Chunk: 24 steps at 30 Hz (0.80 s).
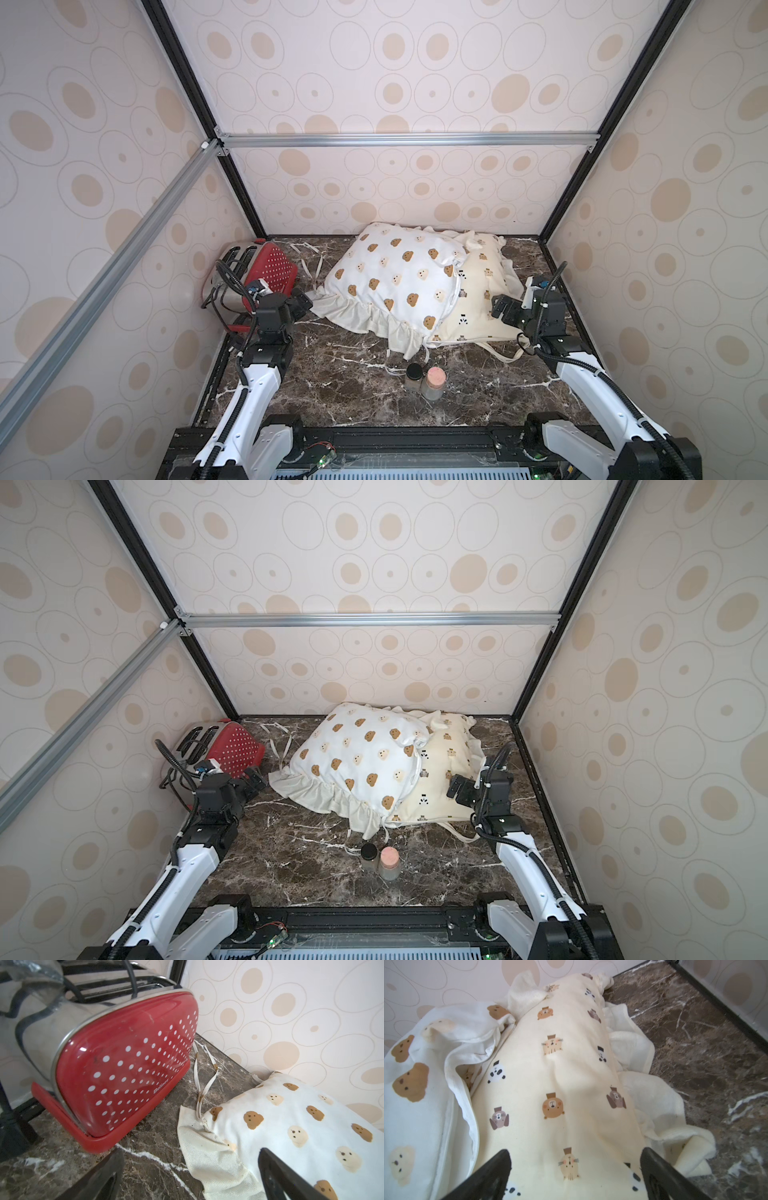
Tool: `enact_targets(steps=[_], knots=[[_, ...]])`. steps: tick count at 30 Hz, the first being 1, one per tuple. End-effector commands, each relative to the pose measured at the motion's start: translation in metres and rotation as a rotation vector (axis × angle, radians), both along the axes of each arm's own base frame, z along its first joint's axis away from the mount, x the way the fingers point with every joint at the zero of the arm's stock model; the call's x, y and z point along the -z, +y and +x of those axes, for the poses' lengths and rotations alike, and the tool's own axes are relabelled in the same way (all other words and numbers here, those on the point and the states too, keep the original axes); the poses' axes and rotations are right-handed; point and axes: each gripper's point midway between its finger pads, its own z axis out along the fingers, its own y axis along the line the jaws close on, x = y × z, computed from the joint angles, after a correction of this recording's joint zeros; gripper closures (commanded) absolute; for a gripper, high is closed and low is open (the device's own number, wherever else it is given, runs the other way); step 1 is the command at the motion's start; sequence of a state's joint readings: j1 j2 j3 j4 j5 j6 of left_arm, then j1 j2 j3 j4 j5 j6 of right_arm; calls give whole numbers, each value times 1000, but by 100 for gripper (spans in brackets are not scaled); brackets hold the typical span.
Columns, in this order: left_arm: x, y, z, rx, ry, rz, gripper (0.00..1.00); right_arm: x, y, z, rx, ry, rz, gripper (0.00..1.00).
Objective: Zip up pillowcases
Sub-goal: Pick up the pillowcase from the center of the board.
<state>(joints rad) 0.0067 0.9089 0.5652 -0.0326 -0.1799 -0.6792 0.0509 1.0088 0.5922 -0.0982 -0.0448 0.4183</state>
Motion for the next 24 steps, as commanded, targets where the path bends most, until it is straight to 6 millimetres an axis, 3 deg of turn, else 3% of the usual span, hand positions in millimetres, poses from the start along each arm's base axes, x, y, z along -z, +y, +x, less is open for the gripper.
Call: enact_targets(steps=[1, 7, 13, 19, 24], knots=[[3, 2, -14, -53, 58, -84, 1, 7, 21, -8, -68, 98, 113, 0], [8, -22, -29, 5, 69, -238, 1, 6, 44, -15, -151, 155, 210, 0], [10, -68, -38, 128, 98, -309, 1, -5, 71, -21, -231, 182, 224, 0], [17, -124, -40, 277, 138, -378, 1, -12, 101, -23, -315, 204, 254, 0], [14, -187, -40, 437, 154, -391, 1, -12, 118, -24, -339, 228, 303, 0]])
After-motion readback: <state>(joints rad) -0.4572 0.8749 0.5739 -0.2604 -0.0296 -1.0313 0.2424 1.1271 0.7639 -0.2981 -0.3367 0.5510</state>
